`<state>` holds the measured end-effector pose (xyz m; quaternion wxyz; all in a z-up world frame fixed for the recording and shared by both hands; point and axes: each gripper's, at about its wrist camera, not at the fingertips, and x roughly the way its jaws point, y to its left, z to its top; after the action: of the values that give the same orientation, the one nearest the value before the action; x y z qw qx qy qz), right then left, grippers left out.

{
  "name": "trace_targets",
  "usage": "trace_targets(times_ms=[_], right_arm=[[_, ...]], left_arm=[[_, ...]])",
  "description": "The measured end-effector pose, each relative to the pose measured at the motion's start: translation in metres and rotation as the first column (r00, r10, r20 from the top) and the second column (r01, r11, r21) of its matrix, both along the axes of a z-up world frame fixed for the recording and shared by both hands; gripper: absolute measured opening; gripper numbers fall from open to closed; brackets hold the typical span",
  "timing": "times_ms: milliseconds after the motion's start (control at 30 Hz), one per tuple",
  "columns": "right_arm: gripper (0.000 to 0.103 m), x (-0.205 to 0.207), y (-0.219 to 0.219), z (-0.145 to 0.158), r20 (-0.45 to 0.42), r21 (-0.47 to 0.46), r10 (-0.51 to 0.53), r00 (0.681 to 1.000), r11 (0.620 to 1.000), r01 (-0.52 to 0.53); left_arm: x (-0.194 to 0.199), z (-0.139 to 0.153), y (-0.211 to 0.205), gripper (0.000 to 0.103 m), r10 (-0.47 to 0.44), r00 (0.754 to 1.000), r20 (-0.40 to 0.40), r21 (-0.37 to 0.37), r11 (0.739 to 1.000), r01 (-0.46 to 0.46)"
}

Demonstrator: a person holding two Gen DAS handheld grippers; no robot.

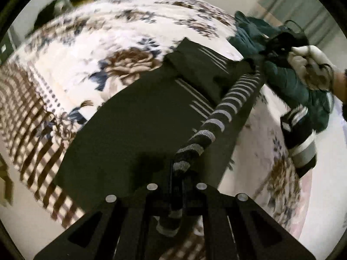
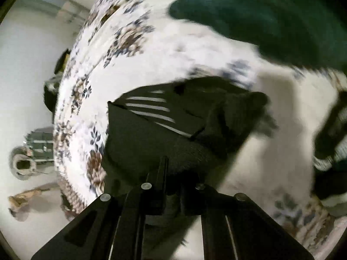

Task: Fold small clothes

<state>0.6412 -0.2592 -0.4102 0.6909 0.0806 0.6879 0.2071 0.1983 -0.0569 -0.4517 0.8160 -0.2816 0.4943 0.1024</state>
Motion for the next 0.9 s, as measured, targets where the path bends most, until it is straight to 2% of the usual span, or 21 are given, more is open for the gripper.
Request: trace_targets(times_ms=[133, 333, 467, 500, 533, 600, 633, 667, 700, 733, 800, 900], right_arm=[[0.008, 0.014, 0.109, -0.023, 0.022, -0.09, 0.042, 0.999, 0.995, -0.04], [0.007, 0.011, 0.229, -0.071, -0.001, -0.192, 0.117, 0.993, 0.975, -0.115], [0.008, 0.01, 0.272, -0.098, -0.003, -0.244, 0.117, 0.993, 0.963, -0.114], [0.012, 0.012, 0.276, -0.106, -0.015, -0.243, 0.103, 0.995, 0.964, -0.104], [0.015, 0.014, 0.279, -0.111, -0.044, -0.224, 0.089, 0.995, 0.97, -0.097], [0.042, 0.015, 0.278, -0.111, -0.109, -0.122, 0.058, 0.992, 0.99, -0.071], [0.047, 0.01, 0.273, -0.102, -0.115, -0.064, 0.046, 0.992, 0.996, -0.054], [0.052, 0.002, 0.267, -0.09, -0.108, -0.02, 0.046, 0.993, 0.999, -0.049], [0.053, -0.008, 0.261, -0.078, -0.098, 0.005, 0.065, 0.993, 0.998, -0.065], [0.054, -0.019, 0.255, -0.069, -0.083, 0.007, 0.082, 0.993, 0.997, -0.082], [0.054, -0.053, 0.232, -0.048, -0.04, -0.029, 0.117, 0.992, 0.993, -0.118], [0.054, -0.11, 0.191, -0.036, -0.028, -0.088, 0.15, 0.988, 0.985, -0.152]], left_arm=[[-0.008, -0.04, 0.056, 0.004, 0.07, 0.997, -0.026, -0.162, 0.984, -0.073], [-0.018, -0.073, 0.1, 0.004, 0.098, 0.992, -0.073, -0.213, 0.971, -0.112], [-0.018, -0.099, 0.124, 0.009, 0.085, 0.99, -0.113, -0.306, 0.945, -0.116], [-0.022, -0.104, 0.132, 0.01, 0.094, 0.988, -0.119, -0.337, 0.932, -0.13], [-0.026, -0.105, 0.137, 0.016, 0.1, 0.987, -0.125, -0.362, 0.922, -0.139], [-0.038, -0.105, 0.154, 0.026, 0.126, 0.982, -0.144, -0.403, 0.899, -0.174], [-0.043, -0.103, 0.158, 0.037, 0.133, 0.982, -0.137, -0.412, 0.893, -0.179], [-0.049, -0.097, 0.162, 0.043, 0.134, 0.984, -0.121, -0.409, 0.896, -0.173], [-0.052, -0.092, 0.163, 0.053, 0.123, 0.986, -0.108, -0.396, 0.905, -0.156], [-0.052, -0.087, 0.16, 0.055, 0.1, 0.99, -0.103, -0.371, 0.919, -0.132], [-0.047, -0.083, 0.15, 0.055, 0.038, 0.993, -0.108, -0.328, 0.942, -0.071], [-0.028, -0.087, 0.124, 0.054, -0.104, 0.981, -0.161, -0.17, 0.983, 0.077]])
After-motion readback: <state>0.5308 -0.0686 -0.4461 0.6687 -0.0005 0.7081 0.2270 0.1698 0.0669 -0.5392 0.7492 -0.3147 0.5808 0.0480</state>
